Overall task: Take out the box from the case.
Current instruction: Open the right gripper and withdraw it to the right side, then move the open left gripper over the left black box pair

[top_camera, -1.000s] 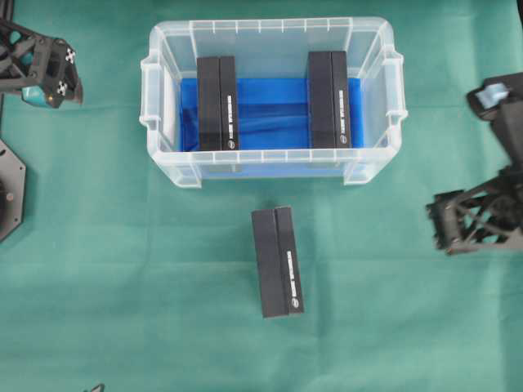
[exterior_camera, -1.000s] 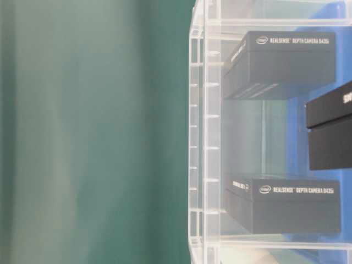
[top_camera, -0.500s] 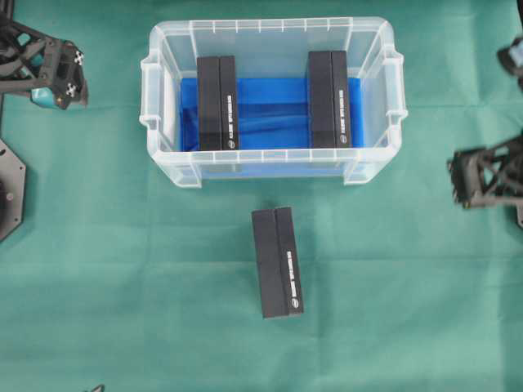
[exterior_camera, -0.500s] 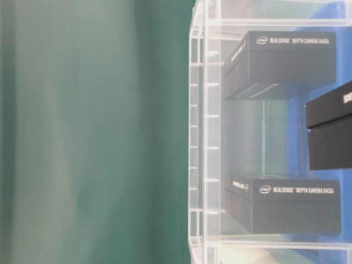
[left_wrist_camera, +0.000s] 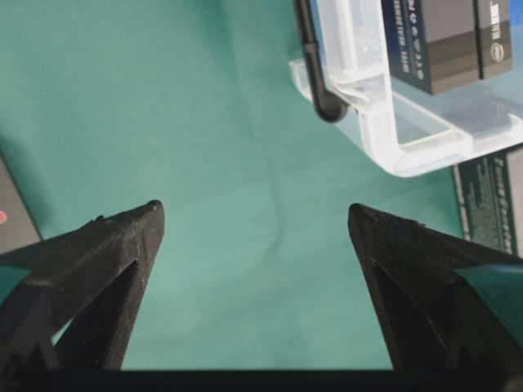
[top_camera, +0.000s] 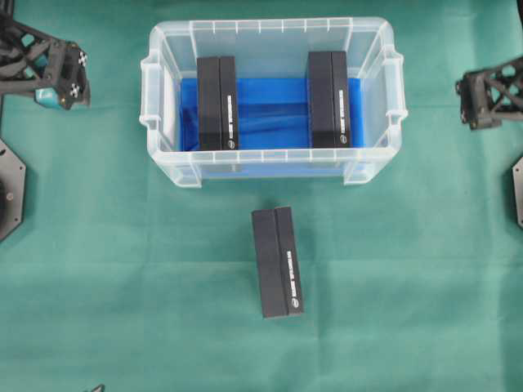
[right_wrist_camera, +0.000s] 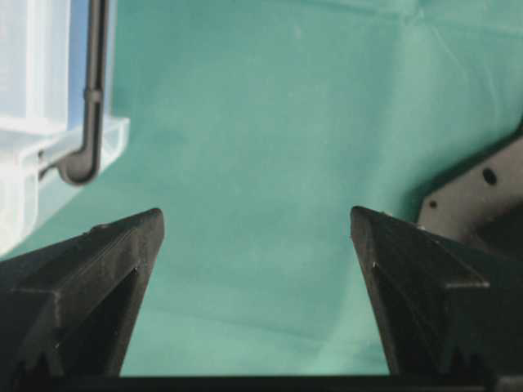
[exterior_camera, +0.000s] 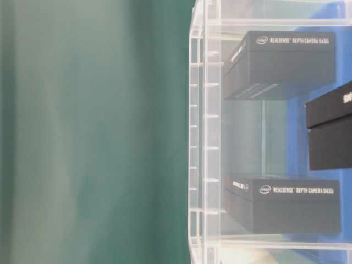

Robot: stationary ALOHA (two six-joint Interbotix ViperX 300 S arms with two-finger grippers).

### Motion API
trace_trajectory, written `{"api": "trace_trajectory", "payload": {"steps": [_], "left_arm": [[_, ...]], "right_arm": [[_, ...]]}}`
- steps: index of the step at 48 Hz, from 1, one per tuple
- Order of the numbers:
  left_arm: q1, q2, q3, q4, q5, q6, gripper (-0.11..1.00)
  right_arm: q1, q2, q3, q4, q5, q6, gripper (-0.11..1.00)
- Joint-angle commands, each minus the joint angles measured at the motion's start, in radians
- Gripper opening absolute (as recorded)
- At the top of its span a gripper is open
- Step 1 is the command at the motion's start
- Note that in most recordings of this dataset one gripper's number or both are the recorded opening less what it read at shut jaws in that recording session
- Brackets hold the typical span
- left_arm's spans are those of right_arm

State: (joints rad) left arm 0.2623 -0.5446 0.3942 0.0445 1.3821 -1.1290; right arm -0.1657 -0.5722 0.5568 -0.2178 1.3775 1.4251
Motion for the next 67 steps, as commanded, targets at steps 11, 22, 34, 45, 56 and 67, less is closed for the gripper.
{"api": "trace_trajectory", "payload": {"steps": [11, 22, 34, 45, 56, 67], "left_arm": [[-0.002, -0.003, -0.026, 0.005, -0.003, -0.011, 0.97], [-0.002, -0.003, -0.026, 0.005, -0.003, -0.017, 0.97], [0.000, -0.003, -0.025, 0.005, -0.003, -0.015, 0.97], [0.000, 0.014, -0.034, 0.005, -0.003, -0.021, 0.97], [-0.006, 0.100, -0.100, 0.005, -0.005, -0.025, 0.97], [-0.028, 0.201, -0.190, 0.005, -0.005, -0.026, 0.97]], "right_arm": [[-0.112, 0.005, 0.028, 0.014, -0.066, -0.061, 0.91], [-0.132, 0.006, 0.038, 0.020, -0.080, -0.078, 0.91], [-0.132, 0.006, 0.040, 0.018, -0.081, -0.089, 0.91], [-0.130, 0.006, 0.038, 0.021, -0.080, -0.091, 0.91], [-0.132, 0.006, 0.038, 0.021, -0.081, -0.100, 0.91], [-0.133, 0.006, 0.037, 0.015, -0.081, -0.114, 0.91]]}}
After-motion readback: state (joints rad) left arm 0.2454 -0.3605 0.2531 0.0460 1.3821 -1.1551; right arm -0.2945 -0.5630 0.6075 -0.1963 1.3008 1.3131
